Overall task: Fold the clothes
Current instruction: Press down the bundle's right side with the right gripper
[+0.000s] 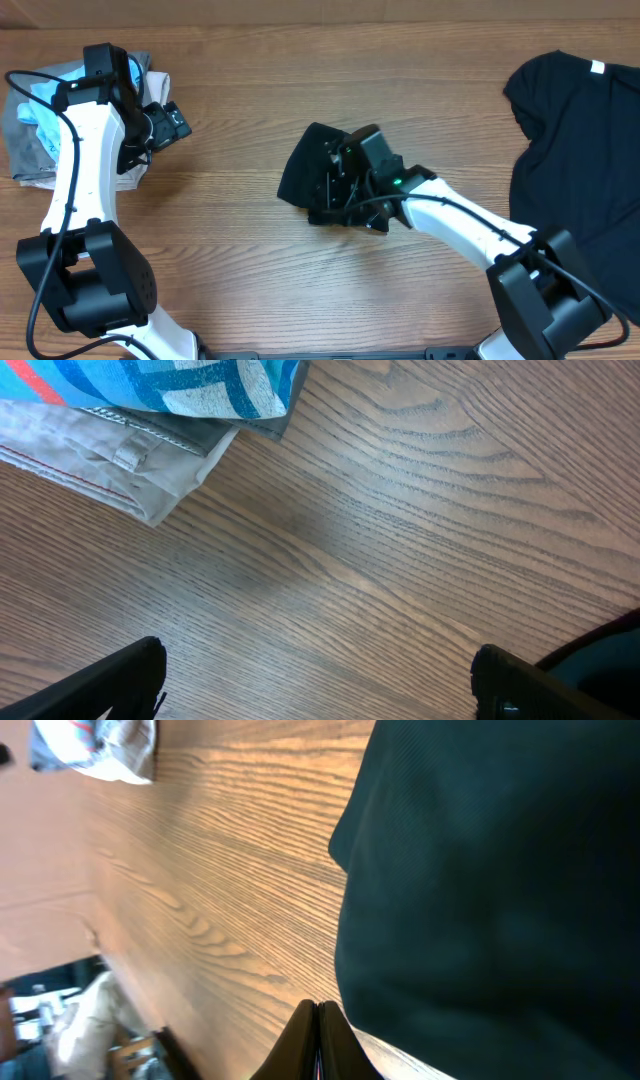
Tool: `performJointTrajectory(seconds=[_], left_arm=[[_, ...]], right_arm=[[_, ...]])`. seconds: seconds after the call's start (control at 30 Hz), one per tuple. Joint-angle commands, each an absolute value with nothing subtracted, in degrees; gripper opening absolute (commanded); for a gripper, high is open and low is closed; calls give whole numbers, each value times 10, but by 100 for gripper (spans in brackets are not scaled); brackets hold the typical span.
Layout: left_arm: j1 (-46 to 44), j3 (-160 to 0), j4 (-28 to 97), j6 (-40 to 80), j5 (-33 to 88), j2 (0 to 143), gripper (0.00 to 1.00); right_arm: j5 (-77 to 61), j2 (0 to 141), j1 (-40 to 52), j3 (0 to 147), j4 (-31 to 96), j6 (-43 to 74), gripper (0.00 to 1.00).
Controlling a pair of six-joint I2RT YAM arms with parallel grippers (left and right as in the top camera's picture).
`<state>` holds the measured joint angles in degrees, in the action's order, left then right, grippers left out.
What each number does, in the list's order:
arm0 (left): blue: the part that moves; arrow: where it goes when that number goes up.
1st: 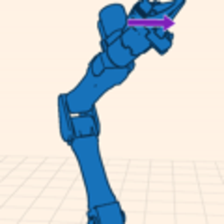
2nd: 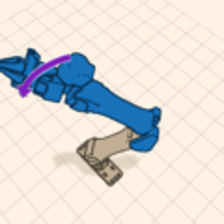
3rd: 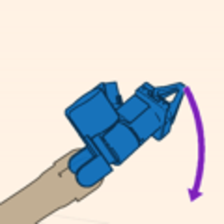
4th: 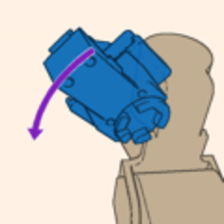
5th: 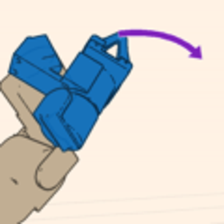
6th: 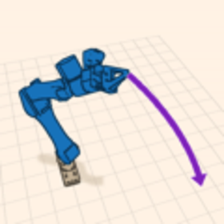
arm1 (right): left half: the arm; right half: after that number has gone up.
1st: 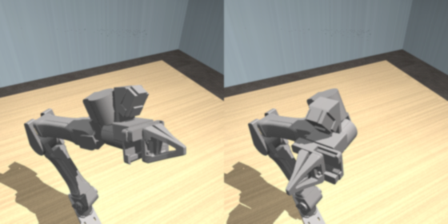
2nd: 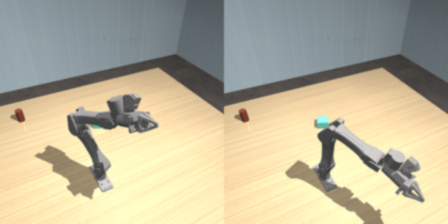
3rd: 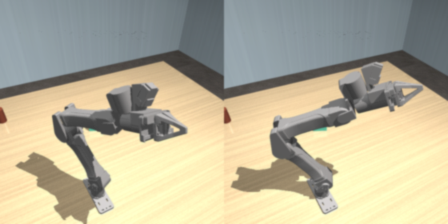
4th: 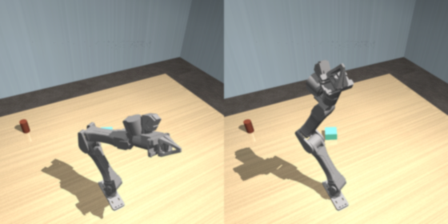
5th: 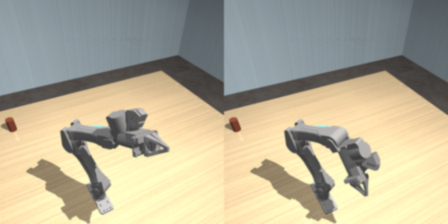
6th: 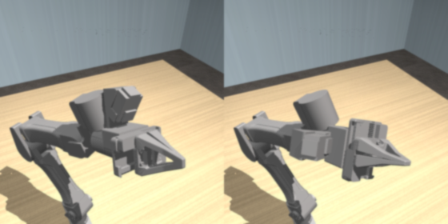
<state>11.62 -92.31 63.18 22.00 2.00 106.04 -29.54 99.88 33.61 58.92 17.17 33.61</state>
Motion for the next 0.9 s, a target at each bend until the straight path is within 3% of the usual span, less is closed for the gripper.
performJointTrajectory(seconds=[0.0,0.37,0.87], left_arm=[[111,-930,632,219,26,1056,100],[111,-930,632,219,25,1056,100],[111,-930,631,219,26,1056,100]], right_arm=[[-233,1012,343,587,163,332,4],[-232,1086,346,587,143,332,4],[-332,1030,281,683,136,315,4]])
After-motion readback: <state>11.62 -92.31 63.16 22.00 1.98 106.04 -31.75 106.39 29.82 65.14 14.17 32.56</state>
